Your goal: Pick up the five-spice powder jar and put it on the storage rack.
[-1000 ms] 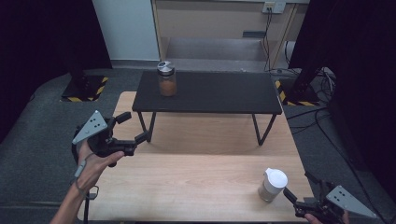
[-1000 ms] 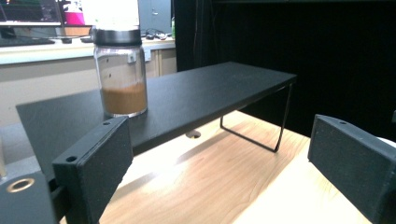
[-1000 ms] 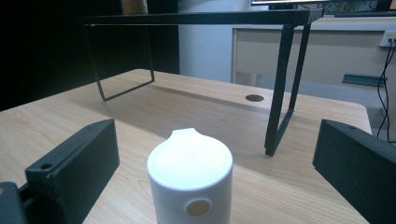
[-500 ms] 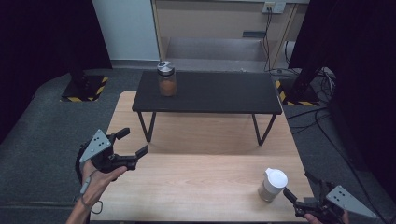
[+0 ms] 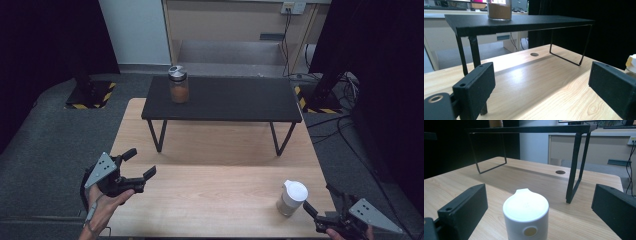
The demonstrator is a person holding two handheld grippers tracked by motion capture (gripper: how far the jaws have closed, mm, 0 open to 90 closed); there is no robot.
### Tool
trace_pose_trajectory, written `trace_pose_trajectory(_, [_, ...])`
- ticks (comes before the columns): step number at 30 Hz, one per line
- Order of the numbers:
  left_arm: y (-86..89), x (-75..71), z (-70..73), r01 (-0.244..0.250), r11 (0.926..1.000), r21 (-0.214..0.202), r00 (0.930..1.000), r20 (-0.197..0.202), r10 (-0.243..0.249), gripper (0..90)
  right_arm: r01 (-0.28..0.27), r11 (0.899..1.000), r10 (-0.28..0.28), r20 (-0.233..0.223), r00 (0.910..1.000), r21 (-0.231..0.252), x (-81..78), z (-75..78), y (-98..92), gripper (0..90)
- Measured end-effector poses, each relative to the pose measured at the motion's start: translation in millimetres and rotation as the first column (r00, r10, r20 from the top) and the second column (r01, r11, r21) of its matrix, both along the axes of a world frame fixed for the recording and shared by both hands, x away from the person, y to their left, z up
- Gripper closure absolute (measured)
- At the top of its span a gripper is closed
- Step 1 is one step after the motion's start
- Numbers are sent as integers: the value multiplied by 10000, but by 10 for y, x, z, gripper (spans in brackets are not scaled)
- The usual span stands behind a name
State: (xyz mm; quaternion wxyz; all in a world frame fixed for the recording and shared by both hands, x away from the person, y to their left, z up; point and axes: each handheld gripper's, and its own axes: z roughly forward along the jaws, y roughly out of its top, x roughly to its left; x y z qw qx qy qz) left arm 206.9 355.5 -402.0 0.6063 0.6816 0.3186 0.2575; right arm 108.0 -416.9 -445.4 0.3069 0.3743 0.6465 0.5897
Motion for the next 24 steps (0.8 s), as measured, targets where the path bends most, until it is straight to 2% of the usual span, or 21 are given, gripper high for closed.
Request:
trace_pose_trajectory(17, [37,-70,-125,661,9978,72,9978,-30,-661,55,11,10000,-10,34,10000,-16,-7,1,2,8])
trace_pose_trajectory(22, [52,-71,-145,714,9974,37,9974,-49,-714,51,0,10000,0,32,10000,-16,-5,1,1,8])
trace_pose_trajectory(24, [55,-73,-141,732,9972,172,9973,-108,-731,49,-4,10000,4,30,10000,-13,-3,1,1,8])
